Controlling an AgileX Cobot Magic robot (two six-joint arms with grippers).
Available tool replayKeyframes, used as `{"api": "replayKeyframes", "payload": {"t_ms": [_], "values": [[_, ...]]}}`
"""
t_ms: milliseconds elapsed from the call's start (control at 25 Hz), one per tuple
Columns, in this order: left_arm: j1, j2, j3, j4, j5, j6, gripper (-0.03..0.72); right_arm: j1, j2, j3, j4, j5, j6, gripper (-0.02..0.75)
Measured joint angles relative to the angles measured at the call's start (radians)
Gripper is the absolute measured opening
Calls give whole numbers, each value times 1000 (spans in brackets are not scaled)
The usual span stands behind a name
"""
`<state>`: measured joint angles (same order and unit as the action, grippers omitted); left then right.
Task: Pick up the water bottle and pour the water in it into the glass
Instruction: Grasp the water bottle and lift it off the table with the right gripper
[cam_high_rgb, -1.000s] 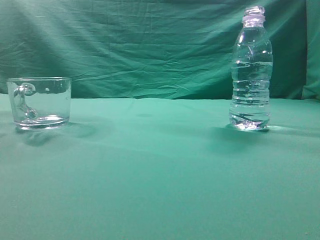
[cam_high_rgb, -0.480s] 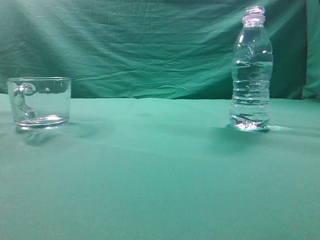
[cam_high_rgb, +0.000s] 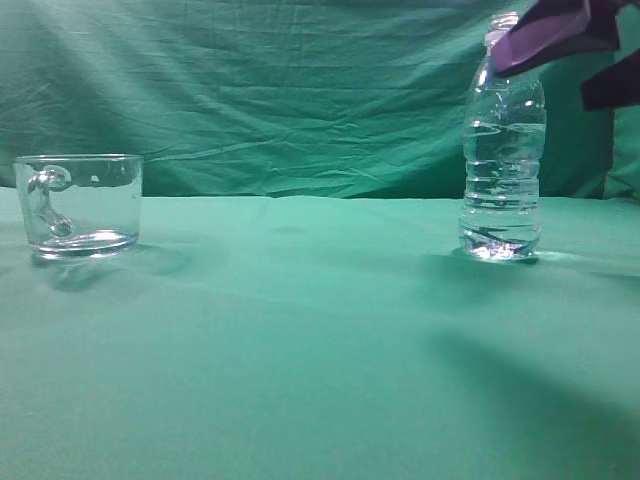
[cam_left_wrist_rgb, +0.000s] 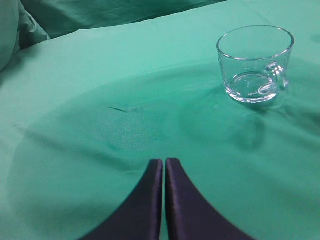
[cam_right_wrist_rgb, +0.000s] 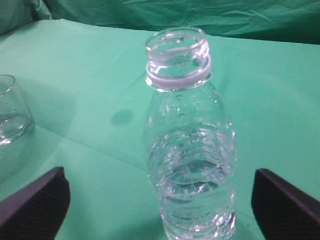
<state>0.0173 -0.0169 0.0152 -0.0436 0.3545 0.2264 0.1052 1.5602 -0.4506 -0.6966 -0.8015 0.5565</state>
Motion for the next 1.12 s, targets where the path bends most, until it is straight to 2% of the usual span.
{"api": "replayKeyframes", "payload": {"t_ms": [320,480,680,920,1000,1040,1120], "values": [[0,0,0,0,0,0,0,0,195,-110,15,-42,-55,643],[0,0,0,0,0,0,0,0,300,-186,17,-132,-66,643],[0,0,0,0,0,0,0,0,337,-215,25,-158,-74,643],[0,0,0,0,0,0,0,0,337,-219,20,-173,-128,459],[0,0,0,0,0,0,0,0,337,-219,16,-173,-135,462],[0,0,0,0,0,0,0,0,337,-219,15,-173,-137,417],[0,0,0,0,0,0,0,0,337,-219,15,-173,-141,431]]}}
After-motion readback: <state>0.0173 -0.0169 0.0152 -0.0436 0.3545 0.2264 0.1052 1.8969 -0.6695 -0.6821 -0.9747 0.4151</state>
